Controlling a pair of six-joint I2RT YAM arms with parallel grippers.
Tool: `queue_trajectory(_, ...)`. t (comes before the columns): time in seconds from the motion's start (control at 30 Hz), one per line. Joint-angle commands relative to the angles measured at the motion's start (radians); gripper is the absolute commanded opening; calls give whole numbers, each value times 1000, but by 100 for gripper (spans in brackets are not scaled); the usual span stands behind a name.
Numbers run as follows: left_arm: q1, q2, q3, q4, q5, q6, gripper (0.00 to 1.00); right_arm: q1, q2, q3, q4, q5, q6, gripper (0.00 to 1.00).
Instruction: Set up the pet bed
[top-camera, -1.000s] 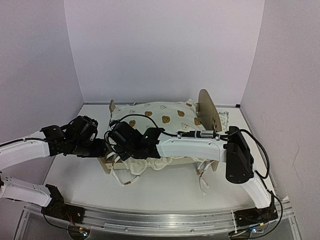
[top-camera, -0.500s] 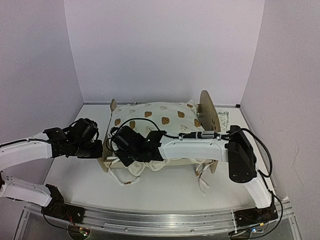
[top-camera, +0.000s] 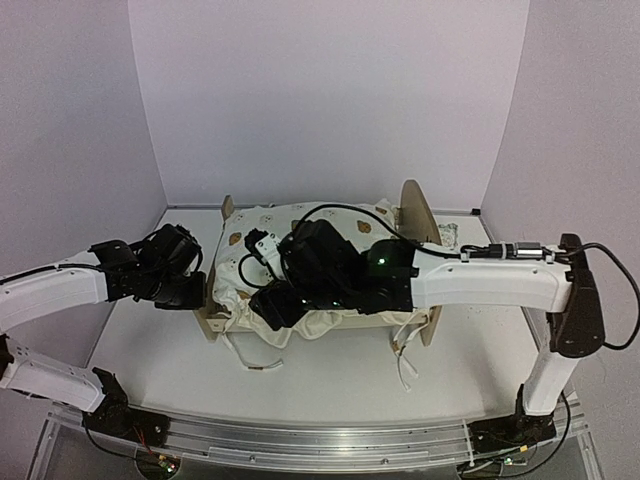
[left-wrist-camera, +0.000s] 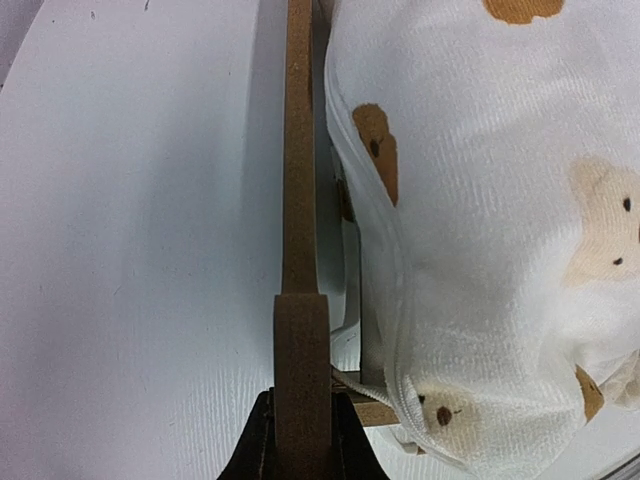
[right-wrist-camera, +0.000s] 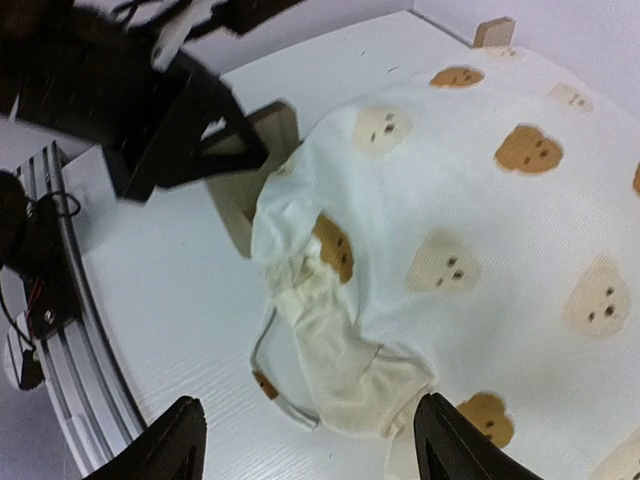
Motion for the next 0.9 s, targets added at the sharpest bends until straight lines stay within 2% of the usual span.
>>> queue_trajectory(0.0, -8, -25, 134, 63, 14, 11, 0, 19, -66, -204, 187, -108, -8, 70)
queue_trajectory(0.2, -8, -1, 175, 61, 19, 19, 0, 38, -23, -394, 465, -145, -46, 65)
queue_trajectory(0.37, -8, 26, 212, 62, 20, 25, 0, 58, 73, -534, 872, -151, -141, 58)
queue_trajectory(0.47, -8, 34, 231, 62, 25, 27, 0, 64, 152, -555, 1039, -147, -207, 53)
queue_trajectory(0.63, -7, 32, 261, 61, 25, 34, 0, 74, 276, -513, 1155, -109, -258, 46)
queue_trajectory(0.7, -8, 35, 275, 57, 29, 38, 0, 78, 316, -492, 1180, -91, -267, 48)
queue_trajectory(0.87, -8, 38, 299, 58, 41, 48, 0, 83, 398, -435, 1239, -45, -288, 63)
